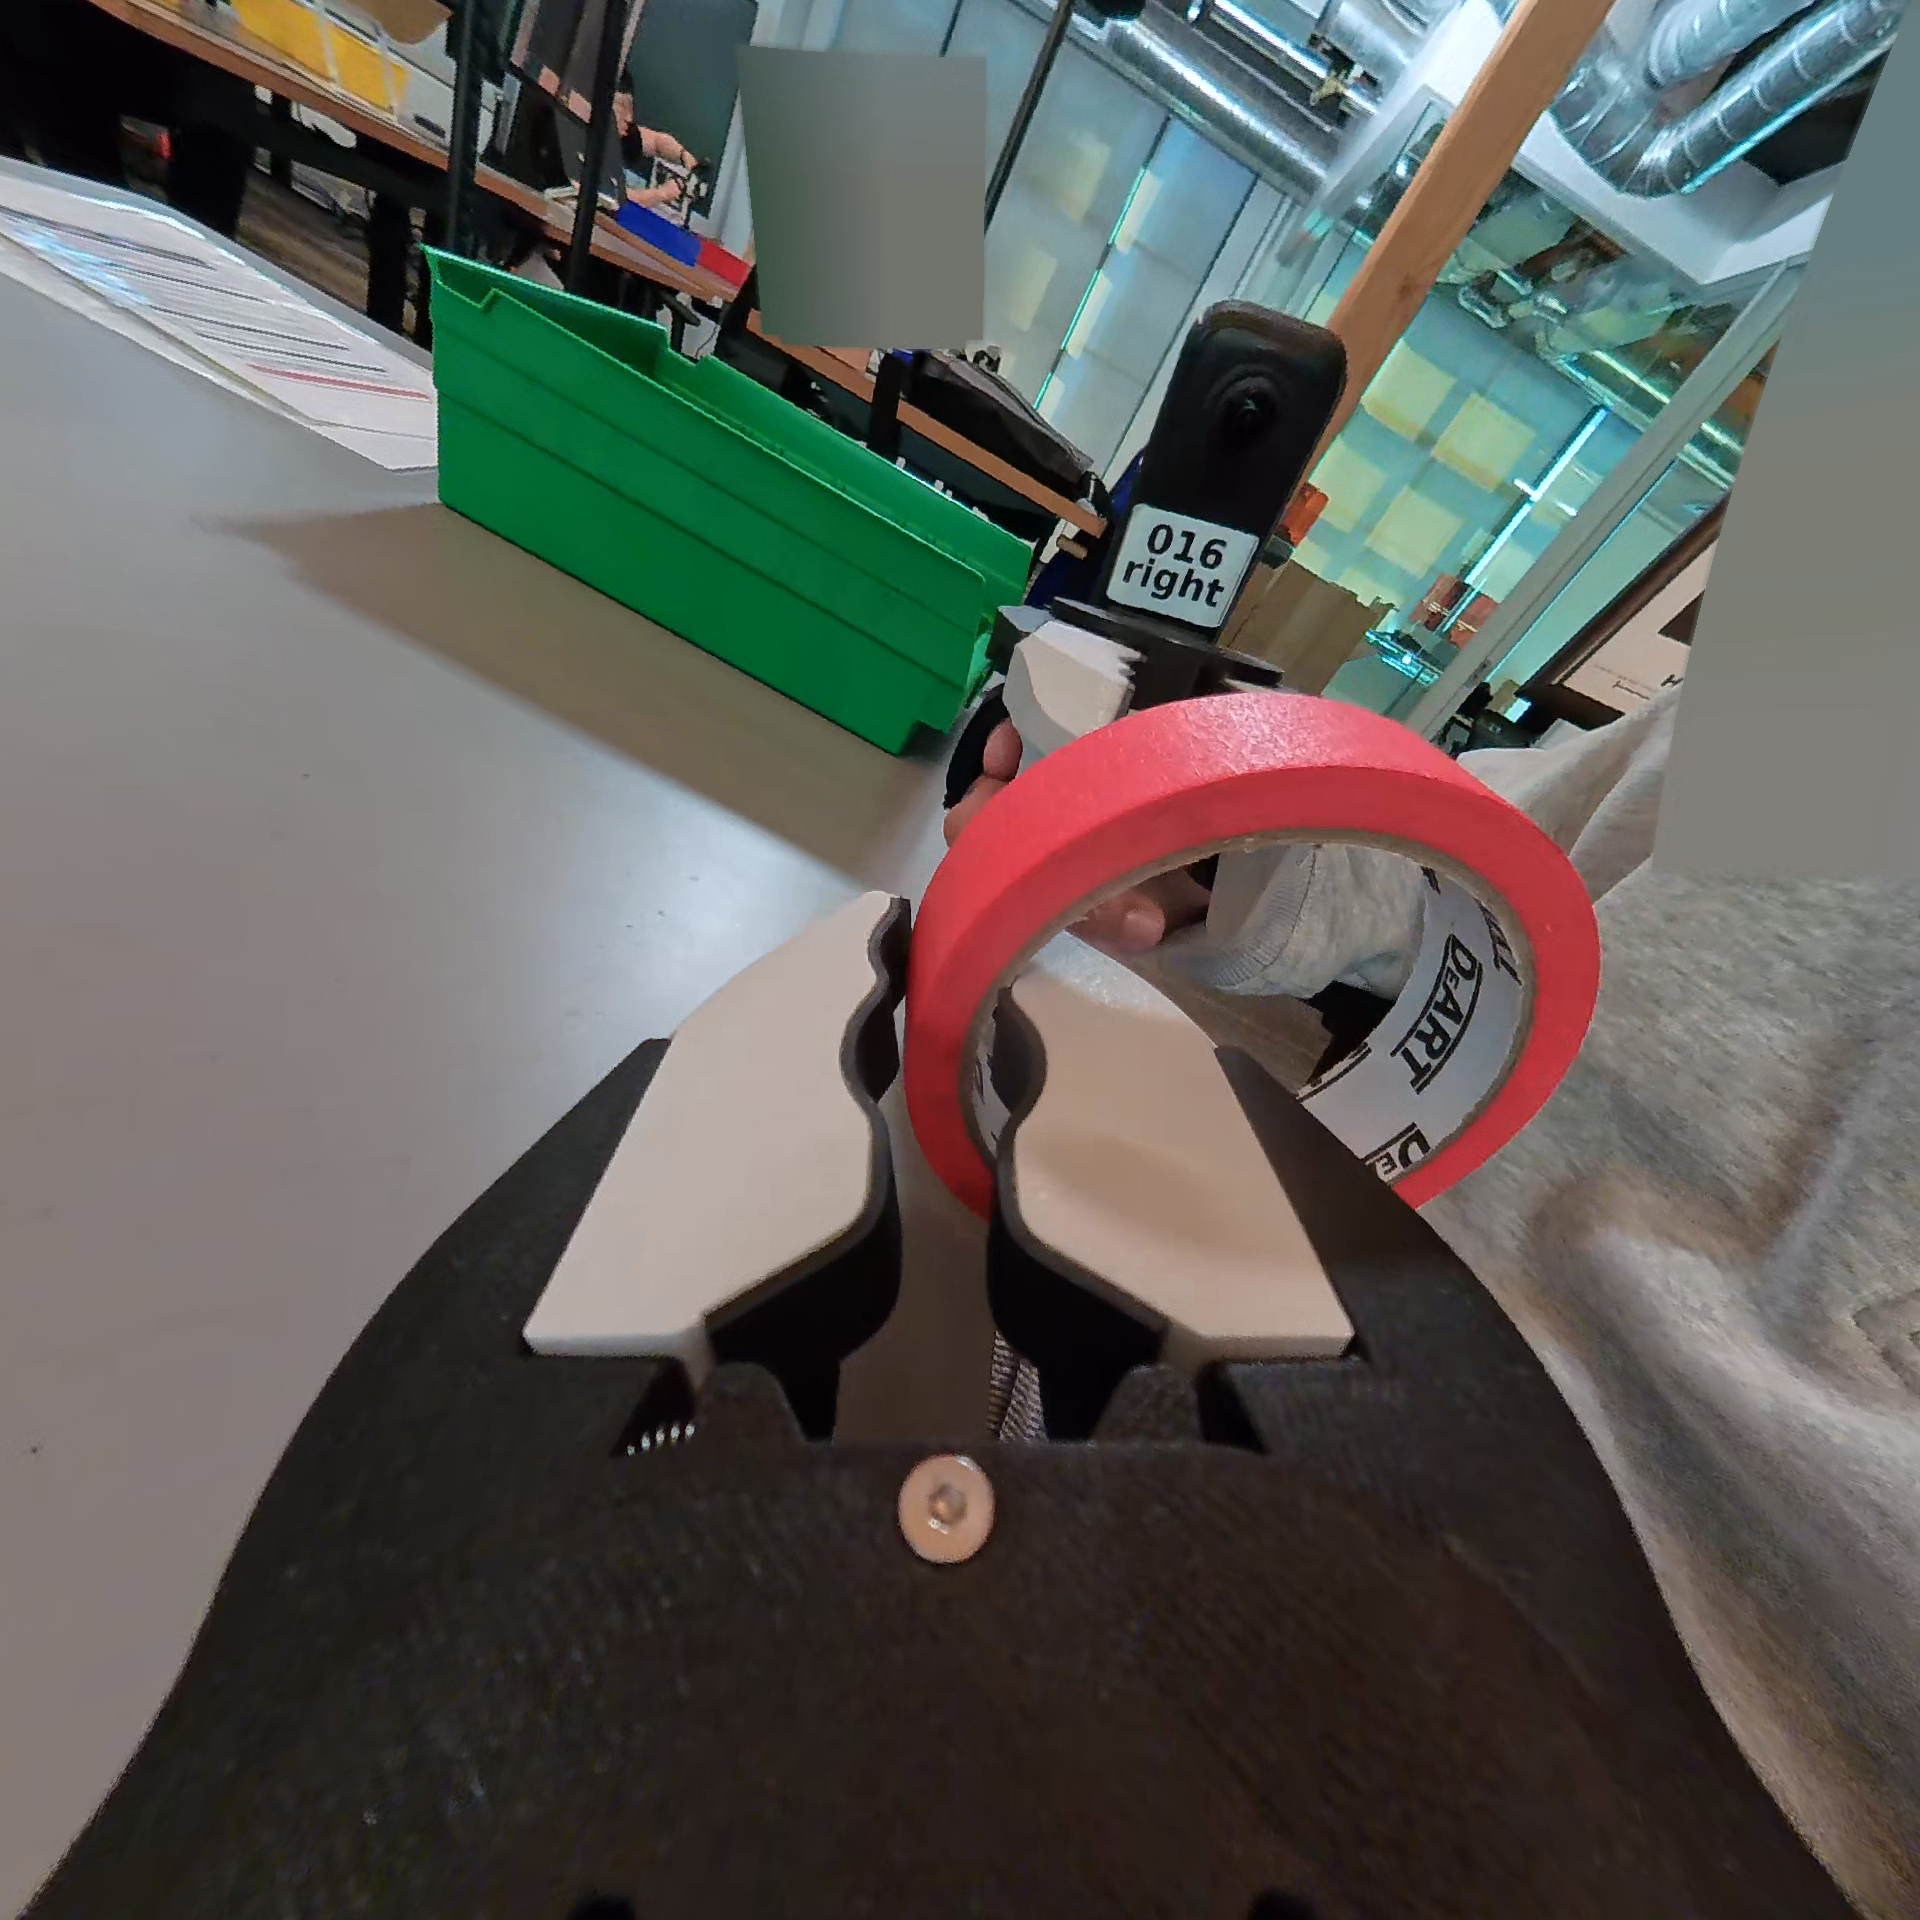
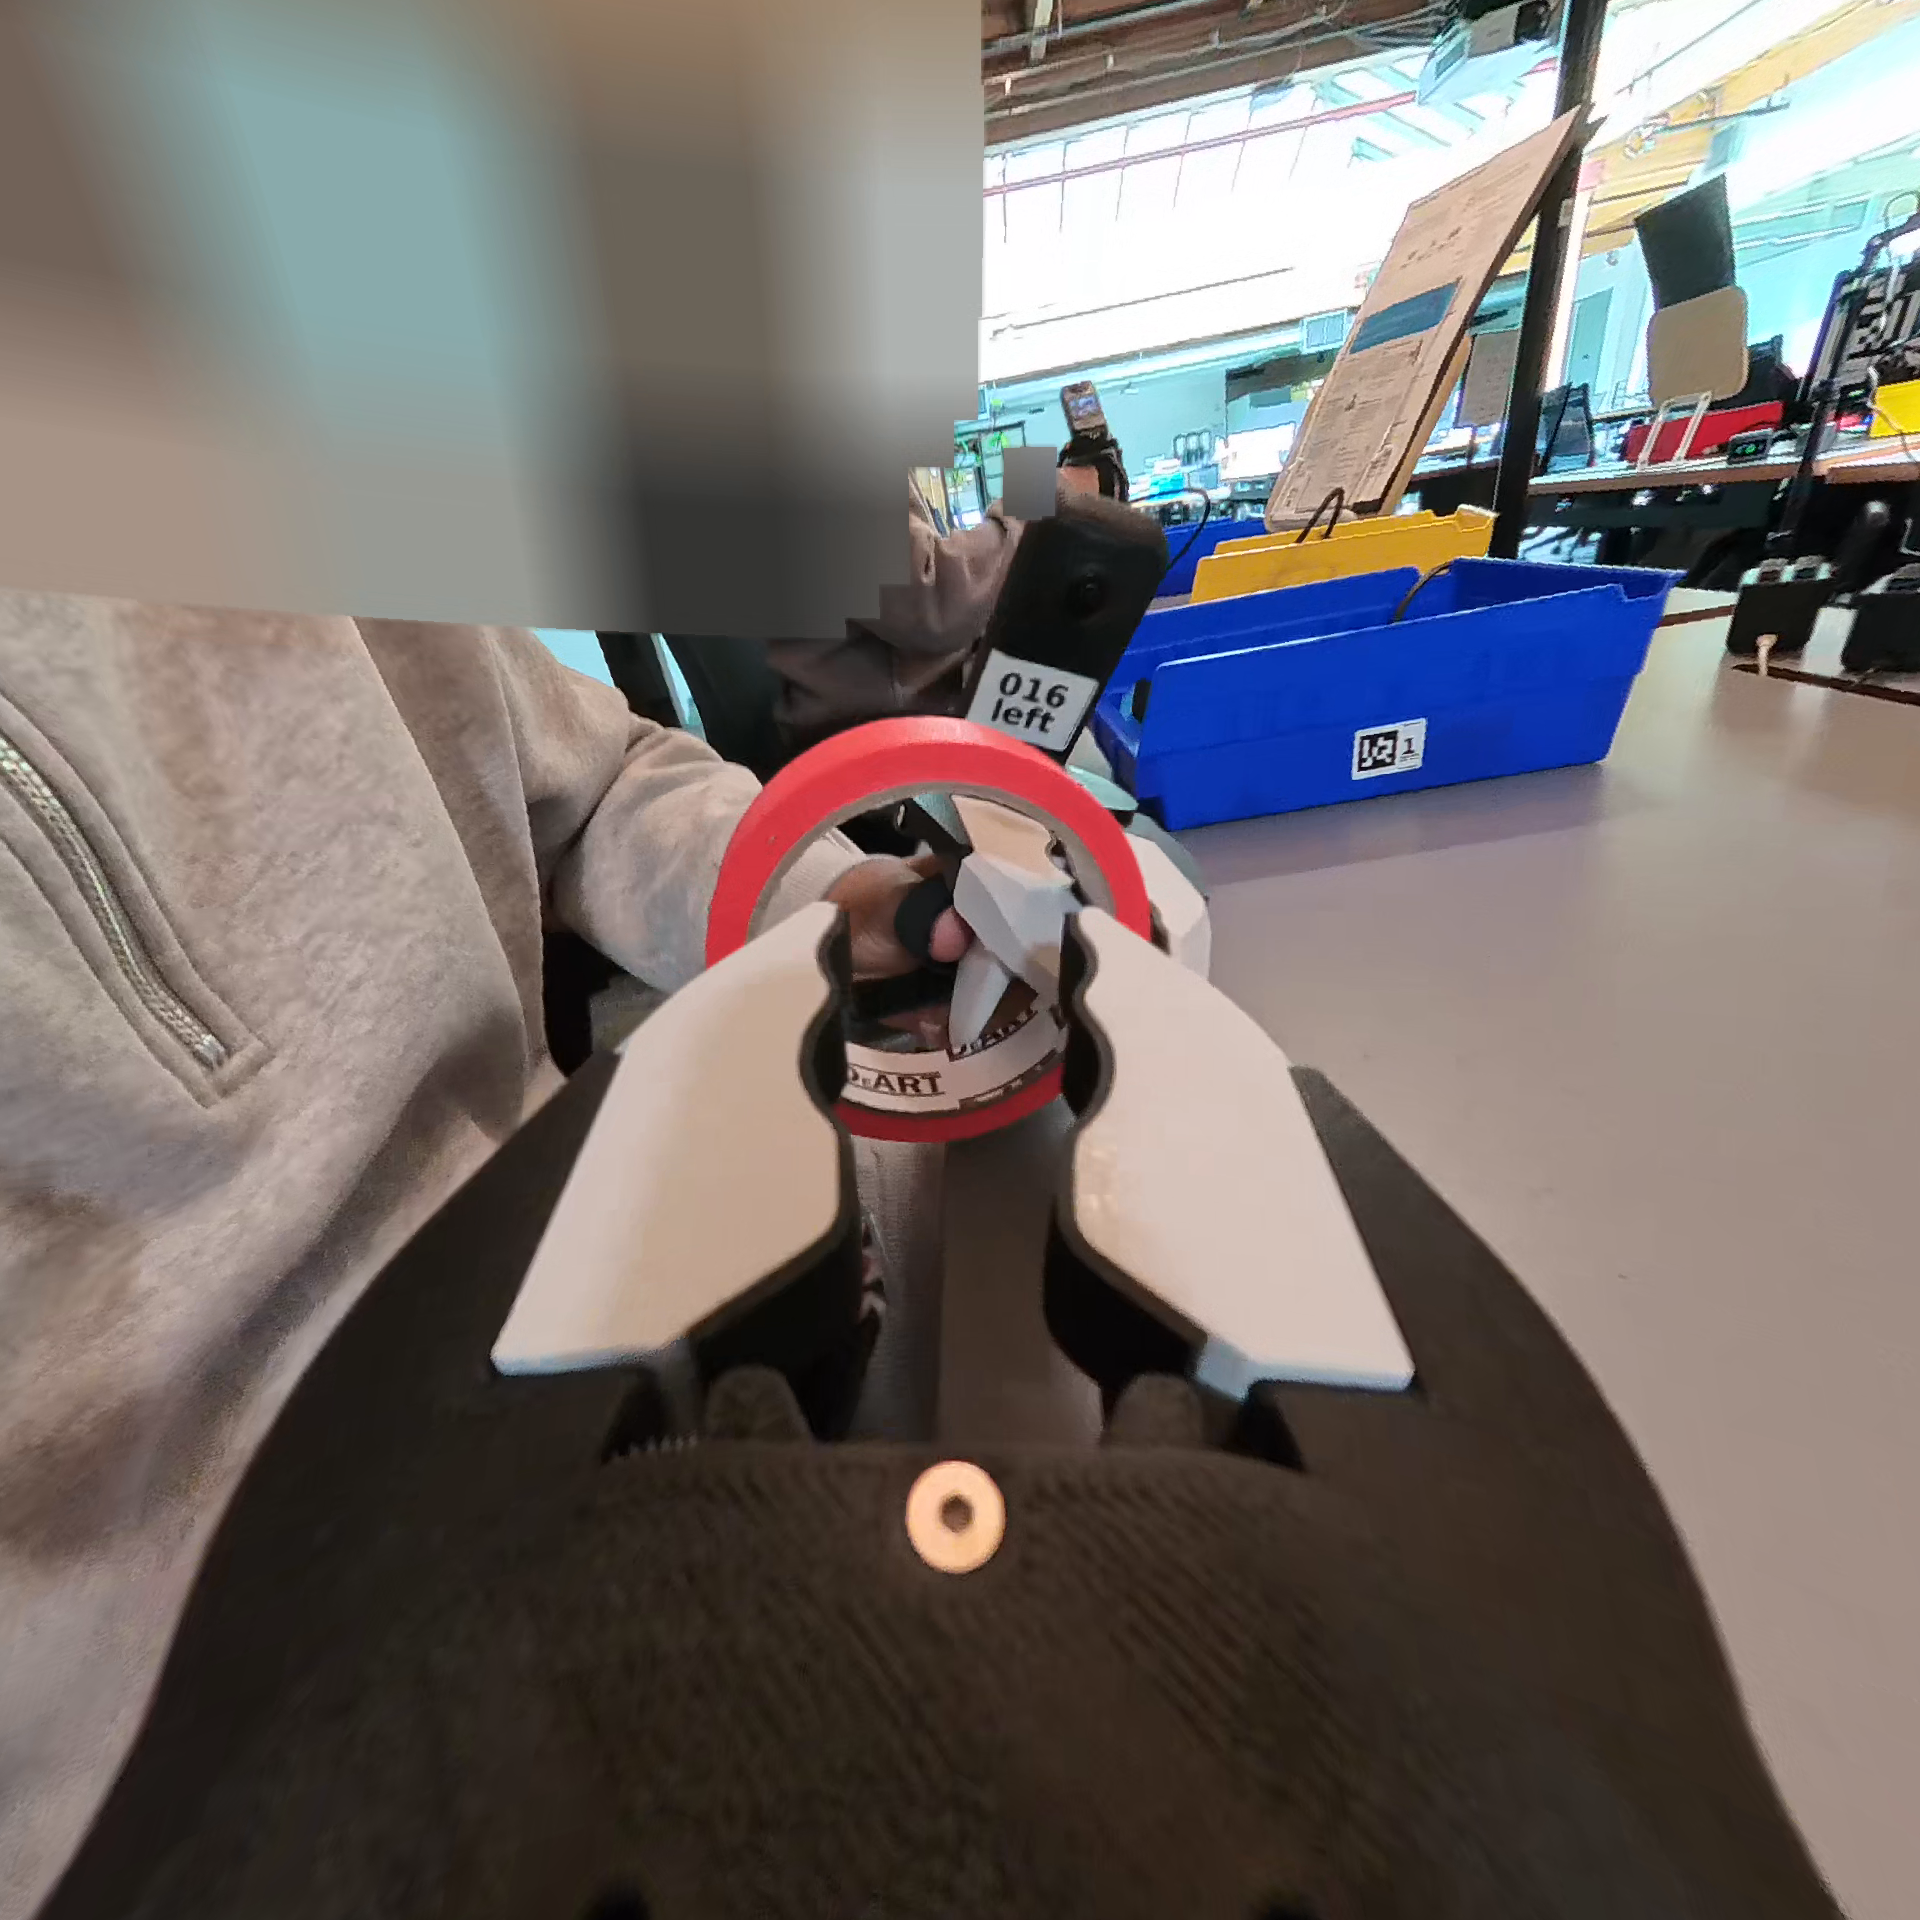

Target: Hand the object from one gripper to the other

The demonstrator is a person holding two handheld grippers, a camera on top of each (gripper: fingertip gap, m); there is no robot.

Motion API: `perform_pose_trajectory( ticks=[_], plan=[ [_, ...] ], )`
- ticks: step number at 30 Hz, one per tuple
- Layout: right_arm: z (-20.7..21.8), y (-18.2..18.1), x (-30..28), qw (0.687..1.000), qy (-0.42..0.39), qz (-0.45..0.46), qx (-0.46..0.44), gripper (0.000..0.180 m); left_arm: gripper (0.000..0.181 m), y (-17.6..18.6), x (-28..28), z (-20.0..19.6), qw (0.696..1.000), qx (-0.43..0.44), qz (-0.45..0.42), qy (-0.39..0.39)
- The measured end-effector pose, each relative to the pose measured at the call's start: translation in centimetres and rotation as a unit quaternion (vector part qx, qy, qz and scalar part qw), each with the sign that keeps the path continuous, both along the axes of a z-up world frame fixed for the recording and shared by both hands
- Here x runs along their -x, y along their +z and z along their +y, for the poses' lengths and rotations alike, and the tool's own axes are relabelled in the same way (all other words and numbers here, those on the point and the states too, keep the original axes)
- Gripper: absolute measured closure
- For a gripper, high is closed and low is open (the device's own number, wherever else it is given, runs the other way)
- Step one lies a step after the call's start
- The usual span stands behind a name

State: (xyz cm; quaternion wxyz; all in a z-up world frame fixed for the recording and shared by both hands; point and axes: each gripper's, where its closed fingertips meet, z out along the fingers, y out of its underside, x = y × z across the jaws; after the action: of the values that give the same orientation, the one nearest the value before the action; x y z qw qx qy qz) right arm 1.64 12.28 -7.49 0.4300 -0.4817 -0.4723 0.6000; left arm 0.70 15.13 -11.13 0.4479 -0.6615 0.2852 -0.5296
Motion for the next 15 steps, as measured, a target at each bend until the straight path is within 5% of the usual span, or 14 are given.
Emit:
perform_pose_trajectory(
  ticks=[9, 15],
  plan=[
    [-1.1, -1.7, 0.9, 0.997, 0.005, -0.049, -0.054, 0.141, 0.169, 0.3, 0.6, 0.5, 1.0, 0.011, -0.024, 0.012],
    [1.3, -4.3, 1.1, 0.989, -0.039, -0.134, 0.058, 0.148, 0.168, 1.6, 0.8, 0.3, 0.998, -0.04, -0.03, 0.028]
  ],
)
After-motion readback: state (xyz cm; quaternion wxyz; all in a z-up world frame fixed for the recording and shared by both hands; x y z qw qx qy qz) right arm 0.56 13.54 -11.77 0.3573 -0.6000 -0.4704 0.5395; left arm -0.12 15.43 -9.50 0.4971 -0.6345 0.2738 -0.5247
